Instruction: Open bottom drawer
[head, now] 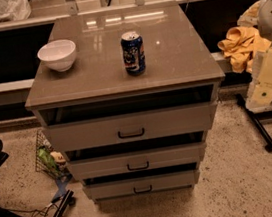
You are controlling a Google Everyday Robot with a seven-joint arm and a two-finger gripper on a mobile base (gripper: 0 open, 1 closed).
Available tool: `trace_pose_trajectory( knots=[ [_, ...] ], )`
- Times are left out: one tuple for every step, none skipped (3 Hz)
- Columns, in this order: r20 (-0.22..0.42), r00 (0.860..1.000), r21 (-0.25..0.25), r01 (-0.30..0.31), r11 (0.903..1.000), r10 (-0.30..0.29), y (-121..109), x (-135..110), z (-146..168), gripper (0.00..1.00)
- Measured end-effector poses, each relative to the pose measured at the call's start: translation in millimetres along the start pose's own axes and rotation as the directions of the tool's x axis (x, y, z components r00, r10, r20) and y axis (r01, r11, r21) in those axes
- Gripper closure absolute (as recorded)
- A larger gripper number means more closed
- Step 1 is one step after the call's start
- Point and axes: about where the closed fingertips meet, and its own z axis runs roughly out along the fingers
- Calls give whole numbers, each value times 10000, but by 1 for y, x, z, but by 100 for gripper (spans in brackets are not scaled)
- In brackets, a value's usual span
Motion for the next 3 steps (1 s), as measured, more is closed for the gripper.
trace_pose_trajectory(
  knots=[
    [1413, 9890, -141, -420, 9990, 436, 10, 12, 50, 0],
    [2632, 9620, -353, -661, 9972, 730, 34, 31, 105, 0],
    [3965, 9111, -313, -1090, 9935, 1125, 53, 51, 170, 0]
  ],
)
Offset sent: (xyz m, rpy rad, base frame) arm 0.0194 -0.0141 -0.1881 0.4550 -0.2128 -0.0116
